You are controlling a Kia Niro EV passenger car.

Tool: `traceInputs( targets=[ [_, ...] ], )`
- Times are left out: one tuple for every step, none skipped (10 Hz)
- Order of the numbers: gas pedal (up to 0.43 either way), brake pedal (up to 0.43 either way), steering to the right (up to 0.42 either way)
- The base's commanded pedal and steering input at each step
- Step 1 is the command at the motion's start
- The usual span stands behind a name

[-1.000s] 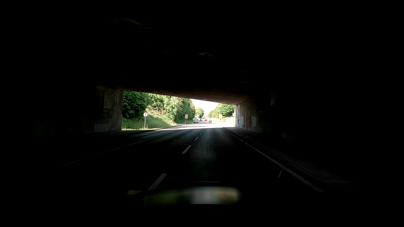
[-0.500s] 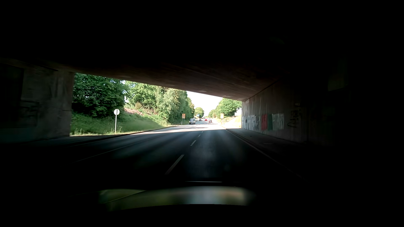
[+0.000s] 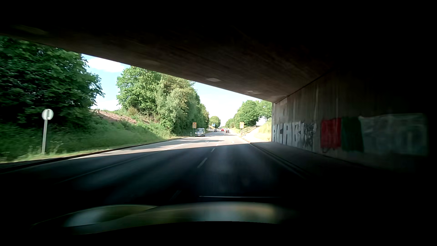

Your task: Follow the waypoints while adhering to traffic rules and regulations

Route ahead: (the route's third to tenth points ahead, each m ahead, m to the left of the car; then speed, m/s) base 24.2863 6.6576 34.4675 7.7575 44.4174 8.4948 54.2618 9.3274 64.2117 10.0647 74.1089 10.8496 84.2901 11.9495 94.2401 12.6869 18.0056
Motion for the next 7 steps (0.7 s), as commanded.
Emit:
traceInputs(
  targets=[
    [0.008,0.006,0.005],
    [0.028,0.006,0.004],
    [0.047,0.006,0.003],
    [0.047,0.006,0.003],
    [0.047,0.006,0.003],
    [0.047,0.006,0.003],
    [0.047,0.006,0.003]
  ],
)
